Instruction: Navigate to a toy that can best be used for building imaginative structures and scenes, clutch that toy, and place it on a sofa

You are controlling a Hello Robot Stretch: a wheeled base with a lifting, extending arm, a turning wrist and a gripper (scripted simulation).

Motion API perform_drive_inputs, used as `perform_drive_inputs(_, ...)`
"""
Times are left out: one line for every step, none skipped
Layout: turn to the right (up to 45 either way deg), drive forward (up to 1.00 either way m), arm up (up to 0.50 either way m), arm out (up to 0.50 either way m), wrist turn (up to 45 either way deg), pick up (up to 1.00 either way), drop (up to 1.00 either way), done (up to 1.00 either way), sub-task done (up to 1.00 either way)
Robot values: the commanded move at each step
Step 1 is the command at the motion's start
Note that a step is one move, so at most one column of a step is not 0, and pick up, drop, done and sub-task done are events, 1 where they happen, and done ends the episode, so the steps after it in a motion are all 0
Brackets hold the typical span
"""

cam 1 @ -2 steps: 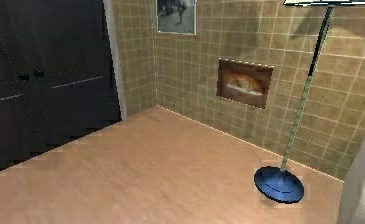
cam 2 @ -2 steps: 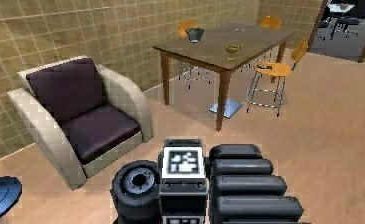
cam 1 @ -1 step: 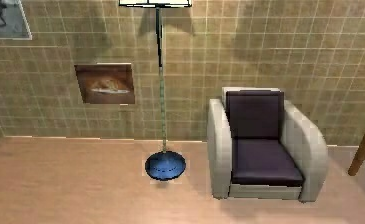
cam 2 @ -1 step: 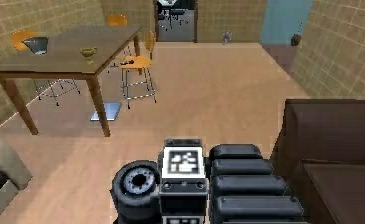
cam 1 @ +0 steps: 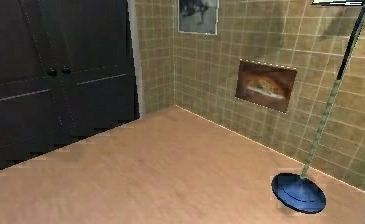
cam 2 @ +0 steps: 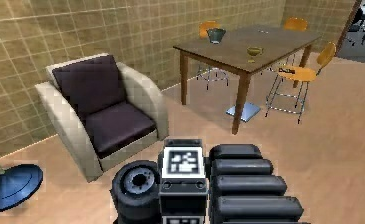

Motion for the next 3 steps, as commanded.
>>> perform_drive_inputs(-45.0, 0.0, 0.0, 0.0, 0.0, 0.0, 0.0, 0.0, 0.0)
perform_drive_inputs(45.0, 0.0, 0.0, 0.0, 0.0, 0.0, 0.0, 0.0, 0.0)
perform_drive_inputs(45.0, 0.0, 0.0, 0.0, 0.0, 0.0, 0.0, 0.0, 0.0)
